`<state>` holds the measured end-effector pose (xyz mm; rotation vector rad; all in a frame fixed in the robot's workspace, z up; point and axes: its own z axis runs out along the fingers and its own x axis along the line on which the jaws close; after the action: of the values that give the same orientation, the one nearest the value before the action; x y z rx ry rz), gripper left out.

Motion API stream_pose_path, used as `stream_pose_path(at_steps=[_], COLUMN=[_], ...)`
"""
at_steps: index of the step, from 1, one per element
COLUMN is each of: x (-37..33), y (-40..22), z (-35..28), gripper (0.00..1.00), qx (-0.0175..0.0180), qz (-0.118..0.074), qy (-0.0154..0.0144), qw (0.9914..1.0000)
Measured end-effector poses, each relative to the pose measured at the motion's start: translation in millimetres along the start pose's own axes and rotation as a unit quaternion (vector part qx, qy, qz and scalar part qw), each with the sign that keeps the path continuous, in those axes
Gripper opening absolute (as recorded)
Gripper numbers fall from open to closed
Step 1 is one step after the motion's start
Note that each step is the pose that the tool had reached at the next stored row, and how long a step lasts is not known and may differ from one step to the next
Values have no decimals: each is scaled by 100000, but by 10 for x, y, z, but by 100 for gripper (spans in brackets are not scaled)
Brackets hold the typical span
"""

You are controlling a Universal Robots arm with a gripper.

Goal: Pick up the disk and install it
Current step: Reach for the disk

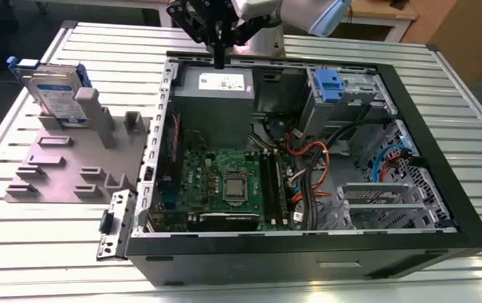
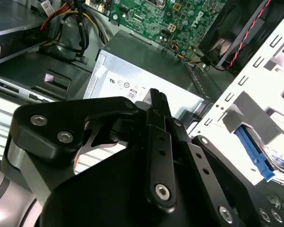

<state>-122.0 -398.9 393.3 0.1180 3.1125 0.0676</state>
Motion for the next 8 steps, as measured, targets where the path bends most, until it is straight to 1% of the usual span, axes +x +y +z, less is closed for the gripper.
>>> stream_pose_path(at_steps=[8], x=[1], y=[0], z=[0], gripper=[11], qx=[-2], qz=[-1], qy=[0], qw=[100000])
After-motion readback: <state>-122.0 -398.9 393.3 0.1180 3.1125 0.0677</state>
